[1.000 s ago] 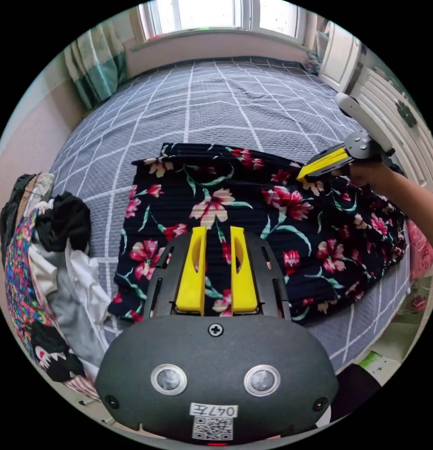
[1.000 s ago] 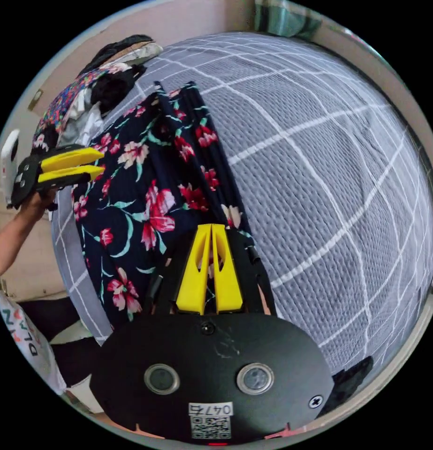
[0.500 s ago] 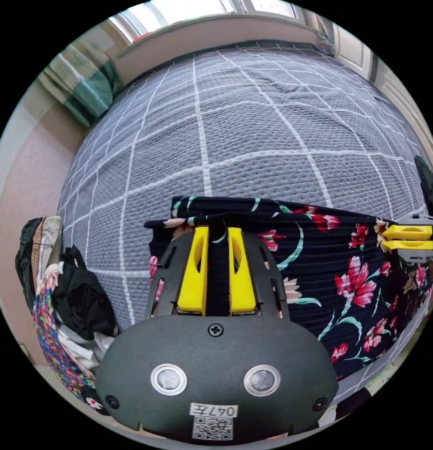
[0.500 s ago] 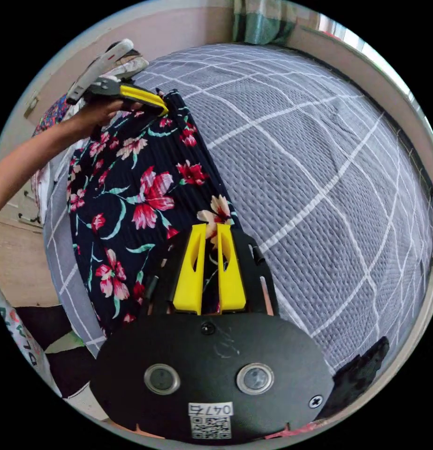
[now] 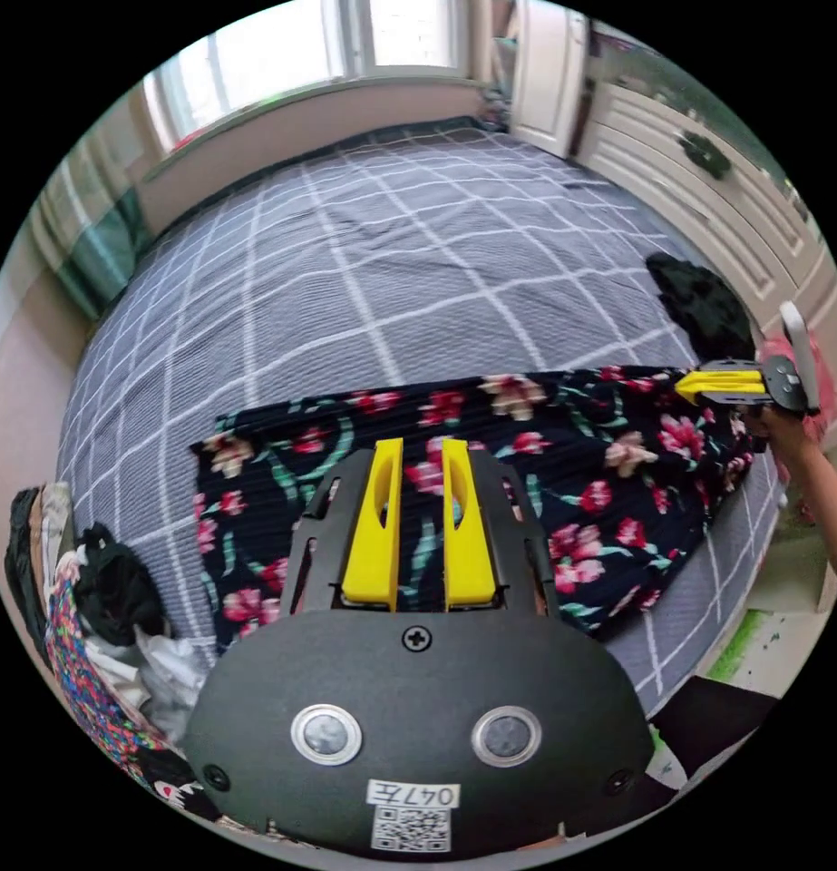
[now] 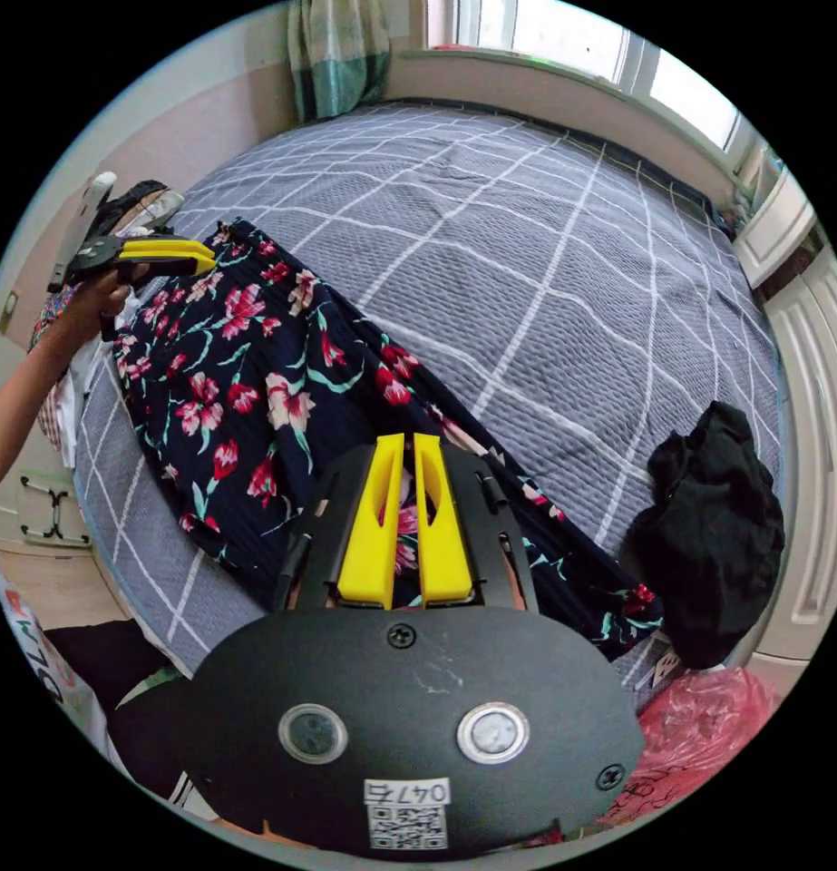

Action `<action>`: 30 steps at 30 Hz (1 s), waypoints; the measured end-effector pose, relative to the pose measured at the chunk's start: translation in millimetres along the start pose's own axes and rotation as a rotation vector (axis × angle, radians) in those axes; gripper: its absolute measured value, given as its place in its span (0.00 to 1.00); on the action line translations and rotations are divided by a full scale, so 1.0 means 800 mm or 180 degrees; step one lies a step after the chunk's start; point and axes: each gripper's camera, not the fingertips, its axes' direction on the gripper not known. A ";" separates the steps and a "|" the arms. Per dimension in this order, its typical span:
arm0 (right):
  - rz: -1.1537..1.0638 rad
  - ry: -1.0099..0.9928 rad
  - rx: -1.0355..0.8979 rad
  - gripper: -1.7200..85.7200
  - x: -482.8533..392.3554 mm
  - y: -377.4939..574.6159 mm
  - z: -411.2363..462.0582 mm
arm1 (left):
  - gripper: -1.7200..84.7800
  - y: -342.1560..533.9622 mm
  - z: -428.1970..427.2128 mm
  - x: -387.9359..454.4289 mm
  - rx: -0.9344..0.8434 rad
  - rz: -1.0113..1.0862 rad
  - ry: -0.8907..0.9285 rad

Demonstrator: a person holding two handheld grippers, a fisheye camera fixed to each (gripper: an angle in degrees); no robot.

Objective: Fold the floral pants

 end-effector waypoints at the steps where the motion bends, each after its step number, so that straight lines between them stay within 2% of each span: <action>1: 0.0012 -0.0002 -0.0044 0.02 0.000 0.007 0.005 | 0.10 -0.002 0.006 0.015 -0.0005 0.0012 0.0025; 4: 0.0114 0.0006 -0.0135 0.02 0.012 0.014 0.026 | 0.10 0.000 0.040 0.068 -0.0124 -0.0032 0.0199; 6: 0.0283 0.0074 -0.0176 0.02 0.034 0.021 0.038 | 0.10 0.007 0.068 0.092 -0.0362 0.0035 0.0115; 8: 0.0556 -0.0157 -0.0136 0.02 0.067 0.034 0.042 | 0.10 0.008 0.069 0.102 -0.0415 0.0080 0.0002; 11: 0.0570 -0.0398 -0.0017 0.04 0.077 0.053 0.022 | 0.10 -0.011 0.027 0.132 -0.0166 0.0271 -0.0049; 14: 0.0636 -0.0566 0.0062 0.05 0.075 0.082 -0.013 | 0.09 -0.054 0.003 0.200 -0.0073 0.0733 0.0200; 16: 0.0765 -0.0480 0.0152 0.04 0.076 0.109 -0.039 | 0.09 -0.080 0.009 0.241 -0.0053 0.0861 0.0419; 20: 0.1234 0.0026 0.0059 0.03 0.091 0.187 -0.066 | 0.09 -0.115 0.071 0.306 -0.0393 0.0927 0.0593; 25: 0.1218 0.0401 -0.0049 0.02 0.095 0.229 -0.041 | 0.09 -0.131 0.099 0.335 -0.0328 0.0934 0.0339; 28: 0.1490 0.0387 -0.0020 0.02 0.123 0.246 -0.027 | 0.09 -0.138 0.108 0.347 -0.0362 0.0967 0.0284; 30: 0.1813 0.0102 0.0061 0.02 0.148 0.265 -0.019 | 0.09 -0.139 0.115 0.353 -0.0408 0.0922 0.0345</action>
